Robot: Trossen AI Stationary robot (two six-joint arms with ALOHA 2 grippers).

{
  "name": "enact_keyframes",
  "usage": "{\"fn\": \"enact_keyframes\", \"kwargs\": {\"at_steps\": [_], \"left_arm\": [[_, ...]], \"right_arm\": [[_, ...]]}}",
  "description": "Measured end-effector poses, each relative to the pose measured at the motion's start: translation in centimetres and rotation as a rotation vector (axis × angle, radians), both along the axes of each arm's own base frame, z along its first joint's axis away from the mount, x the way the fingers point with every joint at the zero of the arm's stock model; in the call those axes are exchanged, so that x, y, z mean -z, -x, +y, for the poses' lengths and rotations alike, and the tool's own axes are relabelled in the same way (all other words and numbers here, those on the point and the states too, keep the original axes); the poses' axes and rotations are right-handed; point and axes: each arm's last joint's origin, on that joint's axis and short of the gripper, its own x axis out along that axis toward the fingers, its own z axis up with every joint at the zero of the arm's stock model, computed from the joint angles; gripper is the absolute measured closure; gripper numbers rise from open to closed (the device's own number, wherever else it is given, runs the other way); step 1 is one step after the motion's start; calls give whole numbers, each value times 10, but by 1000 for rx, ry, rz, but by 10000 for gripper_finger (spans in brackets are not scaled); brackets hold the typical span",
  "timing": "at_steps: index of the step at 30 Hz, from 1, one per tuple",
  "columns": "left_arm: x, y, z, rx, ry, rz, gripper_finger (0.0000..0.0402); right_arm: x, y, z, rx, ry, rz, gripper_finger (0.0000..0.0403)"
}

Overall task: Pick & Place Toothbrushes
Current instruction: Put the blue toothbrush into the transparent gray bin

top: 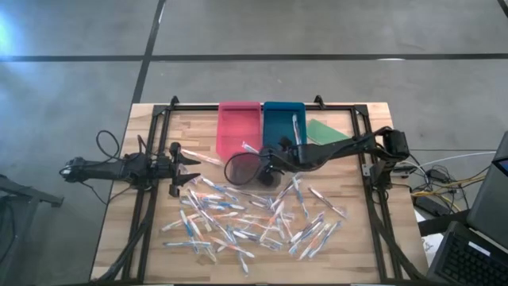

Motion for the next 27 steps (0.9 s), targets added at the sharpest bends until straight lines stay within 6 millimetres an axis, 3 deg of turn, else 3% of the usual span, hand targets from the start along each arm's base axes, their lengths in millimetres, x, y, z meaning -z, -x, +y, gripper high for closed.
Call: {"fn": "enact_keyframes", "kwargs": {"at_steps": [11, 27], "left_arm": [[0, 0, 0, 0, 0, 1, 204], [0, 0, 0, 0, 0, 0, 204]], "right_arm": [[7, 8, 0, 14, -3, 78, 390], [-10, -3, 1, -23, 21, -82, 390]]}}
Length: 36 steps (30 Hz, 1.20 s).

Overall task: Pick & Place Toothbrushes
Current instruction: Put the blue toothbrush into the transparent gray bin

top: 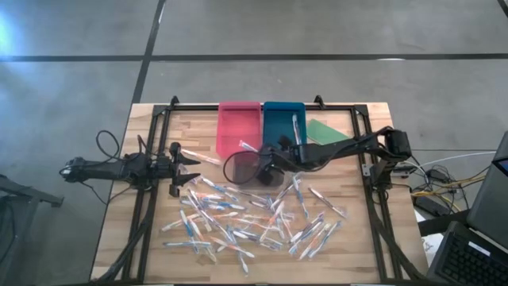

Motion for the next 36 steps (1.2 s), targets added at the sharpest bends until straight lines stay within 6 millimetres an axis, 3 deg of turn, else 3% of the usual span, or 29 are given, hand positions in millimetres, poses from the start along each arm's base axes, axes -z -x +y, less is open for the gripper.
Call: {"fn": "enact_keyframes", "kwargs": {"at_steps": [7, 22, 36], "left_arm": [[0, 0, 0, 0, 0, 0, 204], [0, 0, 0, 0, 0, 0, 204], [0, 0, 0, 0, 0, 0, 204]], "right_arm": [[-3, -5, 7, -37, -46, -89, 390], [44, 18, 17, -3, -121, -77, 390], [46, 22, 18, -3, -123, -31, 390]]}}
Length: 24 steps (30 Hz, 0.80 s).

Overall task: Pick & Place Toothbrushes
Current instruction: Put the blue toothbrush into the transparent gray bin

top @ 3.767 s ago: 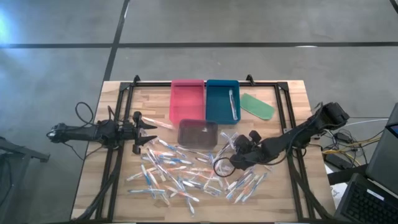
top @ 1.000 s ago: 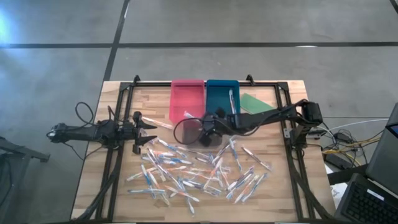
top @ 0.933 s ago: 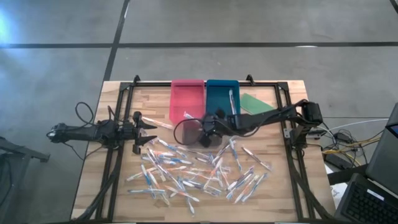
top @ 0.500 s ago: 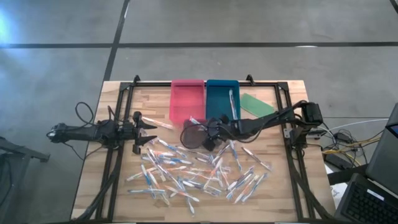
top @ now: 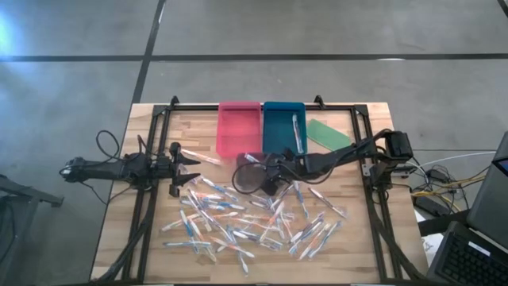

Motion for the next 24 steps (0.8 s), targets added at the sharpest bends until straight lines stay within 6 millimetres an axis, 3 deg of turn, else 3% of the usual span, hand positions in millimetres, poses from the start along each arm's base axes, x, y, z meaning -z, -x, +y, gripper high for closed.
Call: {"fn": "enact_keyframes", "kwargs": {"at_steps": [11, 20, 24], "left_arm": [[0, 0, 0, 0, 0, 0, 204], [0, 0, 0, 0, 0, 0, 204], [0, 0, 0, 0, 0, 0, 204]], "right_arm": [[-22, -15, 3, -67, -50, -58, 390], [-55, -21, -3, -54, -61, 65, 390], [-60, -20, -2, -48, -84, 101, 390]]}}
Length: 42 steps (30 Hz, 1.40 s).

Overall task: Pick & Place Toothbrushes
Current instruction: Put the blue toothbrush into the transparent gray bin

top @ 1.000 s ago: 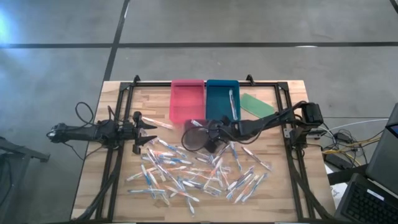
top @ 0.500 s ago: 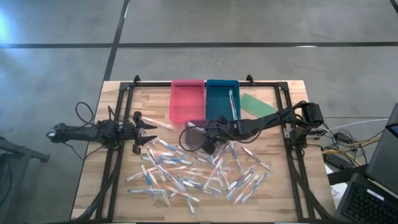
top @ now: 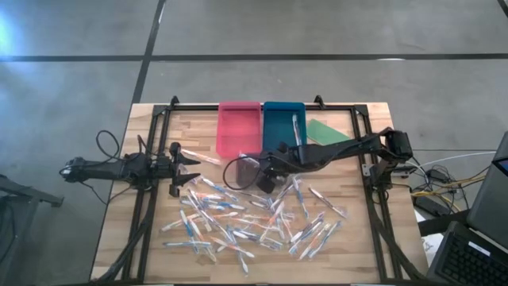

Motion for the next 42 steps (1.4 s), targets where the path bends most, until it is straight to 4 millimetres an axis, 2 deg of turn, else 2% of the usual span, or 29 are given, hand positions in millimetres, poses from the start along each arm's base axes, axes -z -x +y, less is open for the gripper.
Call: {"fn": "enact_keyframes", "kwargs": {"at_steps": [13, 16, 24, 32, 42], "left_arm": [[0, 0, 0, 0, 0, 0, 204], [0, 0, 0, 0, 0, 0, 204], [0, 0, 0, 0, 0, 0, 204], [0, 0, 0, 0, 0, 0, 204], [0, 0, 0, 0, 0, 0, 204]], "right_arm": [[6, 1, 0, 4, -44, 17, 390], [14, -2, 0, 4, -44, 32, 390], [51, -14, -9, 10, -69, 105, 390], [61, -21, -15, 9, -89, 126, 388], [59, -20, -15, 13, -98, 123, 321]]}}
